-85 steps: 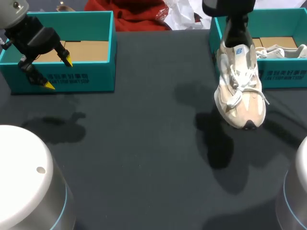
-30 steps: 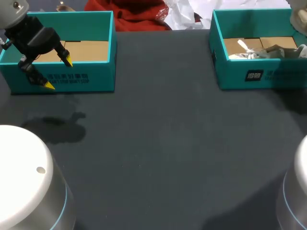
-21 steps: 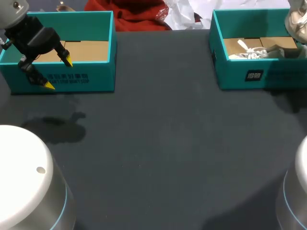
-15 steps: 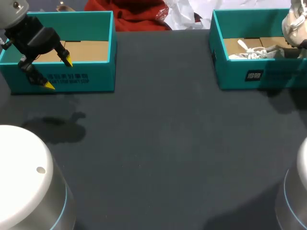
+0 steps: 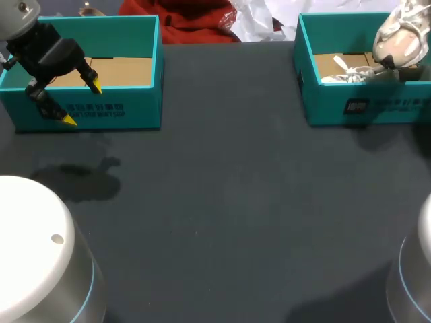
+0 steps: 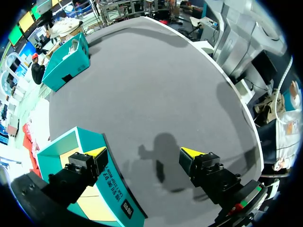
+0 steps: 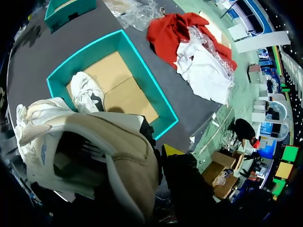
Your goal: Take the shoe out of the shoebox, open the shoe tongue, remove and reinsert the insole, then place the shoe into the shoebox
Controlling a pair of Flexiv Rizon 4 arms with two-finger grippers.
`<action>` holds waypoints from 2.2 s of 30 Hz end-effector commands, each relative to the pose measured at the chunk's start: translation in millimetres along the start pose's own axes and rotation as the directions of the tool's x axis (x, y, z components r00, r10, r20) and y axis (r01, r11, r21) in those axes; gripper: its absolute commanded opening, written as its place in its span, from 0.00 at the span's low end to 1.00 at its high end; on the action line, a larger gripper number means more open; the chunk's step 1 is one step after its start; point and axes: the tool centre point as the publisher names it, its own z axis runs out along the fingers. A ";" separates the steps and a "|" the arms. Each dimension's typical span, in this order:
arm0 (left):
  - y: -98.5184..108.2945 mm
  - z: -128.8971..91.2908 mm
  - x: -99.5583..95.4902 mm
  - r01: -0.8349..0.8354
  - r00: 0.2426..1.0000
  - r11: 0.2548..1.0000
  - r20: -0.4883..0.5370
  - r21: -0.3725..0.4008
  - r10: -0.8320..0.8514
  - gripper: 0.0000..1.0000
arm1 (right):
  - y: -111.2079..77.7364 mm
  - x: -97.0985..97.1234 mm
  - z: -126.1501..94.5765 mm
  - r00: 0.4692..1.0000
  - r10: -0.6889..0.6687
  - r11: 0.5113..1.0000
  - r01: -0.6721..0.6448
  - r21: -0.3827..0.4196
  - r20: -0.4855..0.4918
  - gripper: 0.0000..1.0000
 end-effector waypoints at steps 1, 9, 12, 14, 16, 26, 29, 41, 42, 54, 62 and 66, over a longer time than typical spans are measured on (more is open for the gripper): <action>0.1 0.1 0.3 0.000 1.000 1.000 0.000 -0.003 0.000 1.00 | 4.7 -6.0 -0.3 0.958 0.288 0.952 -0.286 0.113 -0.008 0.00; 0.1 0.1 0.3 0.000 1.000 1.000 0.000 -0.003 0.000 1.00 | 3.0 -3.9 2.0 0.914 0.405 0.901 -0.397 0.175 -0.012 0.00; 0.1 0.1 0.3 0.000 1.000 1.000 0.000 -0.003 0.000 1.00 | 3.0 -3.9 2.0 0.914 0.405 0.901 -0.397 0.175 -0.012 0.00; 0.1 0.1 0.3 0.000 1.000 1.000 0.000 -0.003 0.000 1.00 | 3.0 -3.9 2.0 0.914 0.405 0.901 -0.397 0.175 -0.012 0.00; 0.1 0.1 0.3 0.000 1.000 1.000 0.000 -0.003 0.000 1.00 | 3.0 -3.9 2.0 0.914 0.405 0.901 -0.397 0.175 -0.012 0.00; 0.1 0.1 0.3 0.000 1.000 1.000 0.000 -0.003 0.000 1.00 | -0.7 0.4 29.9 0.766 0.642 0.760 -0.641 0.109 0.026 0.00; 0.1 0.1 0.3 0.000 1.000 1.000 0.000 -0.003 0.000 1.00 | -0.3 2.6 37.7 0.708 0.700 0.701 -0.706 0.102 0.093 0.00; 0.1 0.1 0.3 0.000 1.000 1.000 0.000 -0.003 0.000 1.00 | -4.8 2.9 42.2 0.679 0.728 0.671 -0.734 0.099 0.100 0.00; 0.1 0.1 0.3 0.000 1.000 1.000 0.000 -0.003 0.000 1.00 | -4.8 2.9 42.2 0.679 0.728 0.671 -0.734 0.099 0.100 0.00; 0.1 0.1 0.3 0.000 1.000 1.000 0.000 -0.003 0.000 1.00 | -14.6 8.7 84.5 0.584 0.806 0.584 -0.811 0.031 0.097 0.00; 0.1 0.1 0.3 0.000 1.000 1.000 0.000 -0.003 0.000 1.00 | -16.6 12.0 102.8 0.576 0.811 0.576 -0.817 0.030 0.105 0.00; 0.1 0.1 0.3 0.000 1.000 1.000 0.000 -0.003 0.000 1.00 | -14.6 14.2 113.0 0.573 0.812 0.573 -0.819 0.034 0.112 0.00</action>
